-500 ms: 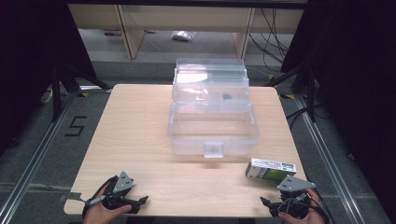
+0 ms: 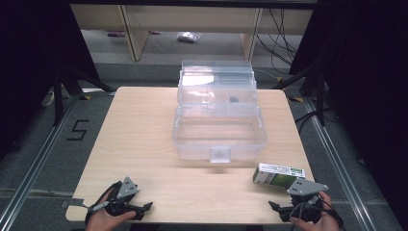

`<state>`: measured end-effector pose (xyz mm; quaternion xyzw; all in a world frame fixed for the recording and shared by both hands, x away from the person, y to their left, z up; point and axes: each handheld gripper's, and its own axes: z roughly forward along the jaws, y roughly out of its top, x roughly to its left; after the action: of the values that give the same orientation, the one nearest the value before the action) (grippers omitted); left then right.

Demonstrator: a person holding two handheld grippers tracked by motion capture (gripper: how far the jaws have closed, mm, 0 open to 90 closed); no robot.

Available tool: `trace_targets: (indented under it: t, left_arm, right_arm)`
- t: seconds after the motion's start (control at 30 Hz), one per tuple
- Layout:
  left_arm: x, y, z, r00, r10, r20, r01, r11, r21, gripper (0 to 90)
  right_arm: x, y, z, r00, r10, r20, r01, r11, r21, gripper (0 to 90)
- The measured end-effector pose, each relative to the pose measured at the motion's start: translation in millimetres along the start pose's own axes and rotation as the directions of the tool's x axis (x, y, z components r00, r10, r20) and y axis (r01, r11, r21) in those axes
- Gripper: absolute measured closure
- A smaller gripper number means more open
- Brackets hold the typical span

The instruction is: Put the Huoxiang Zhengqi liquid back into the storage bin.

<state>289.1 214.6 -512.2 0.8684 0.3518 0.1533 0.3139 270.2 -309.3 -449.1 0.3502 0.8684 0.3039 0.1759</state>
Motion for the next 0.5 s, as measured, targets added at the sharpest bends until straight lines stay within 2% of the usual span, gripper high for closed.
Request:
trace_targets:
  t: [0.03, 0.13, 0.17, 0.2, 0.23, 0.27, 0.3, 0.4, 0.5]
  left_arm:
    - [-1.2, -0.4, 0.1, 0.9999, -0.011, -0.003, 0.011, 0.9998, -0.016, 16.1]
    - [0.3, -0.5, -1.4, 1.0, 0.005, -0.006, -0.005, 1.0, 0.0, 16.1]
    - [-1.7, -0.8, 0.6, 0.9996, -0.026, -0.01, 0.026, 0.9994, -0.025, 16.1]
    - [-1.9, -0.8, 0.4, 0.9997, -0.024, -0.004, 0.023, 0.9994, -0.024, 16.1]
    - [-1.0, -0.6, -0.2, 1.0, -0.006, -0.006, 0.006, 0.9999, -0.01, 16.1]
    - [-1.0, -0.6, -0.2, 1.0, -0.006, -0.006, 0.006, 0.9999, -0.01, 16.1]
    - [-0.5, -0.6, -0.7, 1.0, -0.001, -0.003, 0.001, 1.0, -0.004, 16.1]
    - [-0.1, -0.3, -0.4, 1.0, 0.0, -0.001, 0.0, 1.0, -0.003, 16.1]
    - [-0.2, -0.5, -0.3, 1.0, 0.002, -0.003, -0.002, 1.0, -0.004, 16.1]
  right_arm:
    - [0.4, 0.7, 0.2, 1.0, 0.002, 0.001, -0.002, 1.0, -0.01, 22.2]
    - [-1.2, 3.1, -1.0, 0.9999, -0.014, -0.006, 0.014, 1.0, -0.004, 22.4]
    - [-0.4, 4.3, -2.0, 1.0, -0.006, -0.003, 0.006, 1.0, 0.0, 22.4]
    - [1.3, 6.1, -3.2, 1.0, 0.004, -0.003, -0.004, 1.0, 0.003, 22.4]
    - [-1.2, 9.6, -4.9, 0.9993, -0.035, -0.011, 0.035, 0.999, 0.007, 22.3]
    - [0.6, 11.3, -6.4, 0.9998, -0.015, -0.011, 0.015, 1.0, 0.011, 22.1]
    - [0.6, 11.3, -6.4, 0.9998, -0.015, -0.011, 0.015, 1.0, 0.011, 22.1]
    - [-4.3, 23.1, -12.5, 0.9973, -0.074, -0.008, 0.074, 0.997, 0.014, 21.8]
    - [-5.0, 32.6, -18.1, 0.9964, -0.085, -0.004, 0.085, 0.996, 0.021, 21.6]
